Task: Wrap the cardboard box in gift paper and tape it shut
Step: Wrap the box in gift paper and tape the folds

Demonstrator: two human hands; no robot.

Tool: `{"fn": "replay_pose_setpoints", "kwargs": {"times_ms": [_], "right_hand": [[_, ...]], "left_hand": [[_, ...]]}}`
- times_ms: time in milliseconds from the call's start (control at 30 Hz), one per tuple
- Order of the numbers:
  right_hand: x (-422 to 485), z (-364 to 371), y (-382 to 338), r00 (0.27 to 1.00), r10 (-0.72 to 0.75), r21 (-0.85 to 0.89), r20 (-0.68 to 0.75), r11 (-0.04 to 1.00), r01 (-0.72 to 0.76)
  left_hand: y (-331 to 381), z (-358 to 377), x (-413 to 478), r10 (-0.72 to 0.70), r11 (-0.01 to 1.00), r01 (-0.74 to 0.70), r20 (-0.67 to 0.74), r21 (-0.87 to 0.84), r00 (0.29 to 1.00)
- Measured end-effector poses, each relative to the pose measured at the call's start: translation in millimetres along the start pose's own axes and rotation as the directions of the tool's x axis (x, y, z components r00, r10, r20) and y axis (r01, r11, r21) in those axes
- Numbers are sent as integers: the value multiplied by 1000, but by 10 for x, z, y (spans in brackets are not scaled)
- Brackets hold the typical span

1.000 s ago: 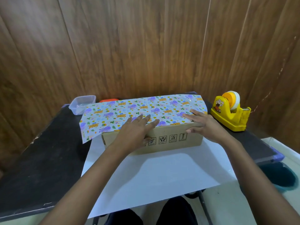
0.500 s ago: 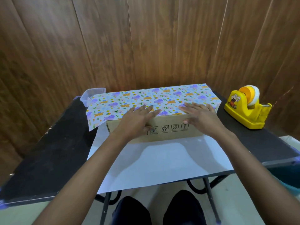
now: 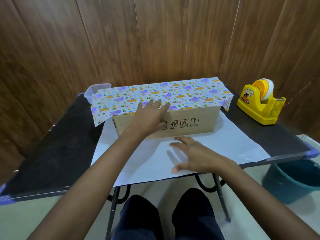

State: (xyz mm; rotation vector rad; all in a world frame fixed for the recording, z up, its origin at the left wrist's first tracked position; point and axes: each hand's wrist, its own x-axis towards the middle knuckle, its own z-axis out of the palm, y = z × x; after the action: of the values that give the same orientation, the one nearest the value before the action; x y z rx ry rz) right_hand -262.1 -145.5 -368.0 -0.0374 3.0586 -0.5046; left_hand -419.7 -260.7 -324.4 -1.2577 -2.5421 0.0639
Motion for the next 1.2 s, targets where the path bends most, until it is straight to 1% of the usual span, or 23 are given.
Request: {"fn": "replay_pose_setpoints", "kwargs": {"times_ms": [33,67,100,167,300,367,500,700,933,1200], "right_hand": [[-21,36,-28,994,7,-58,107,998,0],[-43,75,-51,986,0,-130,167,991,22],[-64,106,-65,980,-3,-186,198,982,40],[-85,119,-91,977,-2,-242,214,969,55],[-94,40,-149,982,-51,-272,180,957,100],[-88,21,-169,988,-66,-276,140,956,103],[-70,2,-176,996,-73,-349,57,933,89],[-78,-8,-197,990,-136,-374,26,917,135],[-82,64,-162,990,-138,-315,10,939,134],[-86,90,-155,991,-134,-331,25,934,135]], "left_hand": [[34,22,3,-18,1000,18,-12,19,1000],[64,45,4,-35,999,36,-28,38,999],[87,67,1,-50,997,52,-50,52,998],[137,95,-13,-52,995,61,-104,81,993],[227,177,-47,-2,972,52,-215,228,977],[236,203,-35,-9,966,73,-248,248,969],[237,208,11,5,961,77,-293,266,956],[171,218,45,-19,956,99,-278,277,961],[151,235,48,-18,953,100,-275,287,961],[171,234,36,-37,959,111,-275,259,961]]}}
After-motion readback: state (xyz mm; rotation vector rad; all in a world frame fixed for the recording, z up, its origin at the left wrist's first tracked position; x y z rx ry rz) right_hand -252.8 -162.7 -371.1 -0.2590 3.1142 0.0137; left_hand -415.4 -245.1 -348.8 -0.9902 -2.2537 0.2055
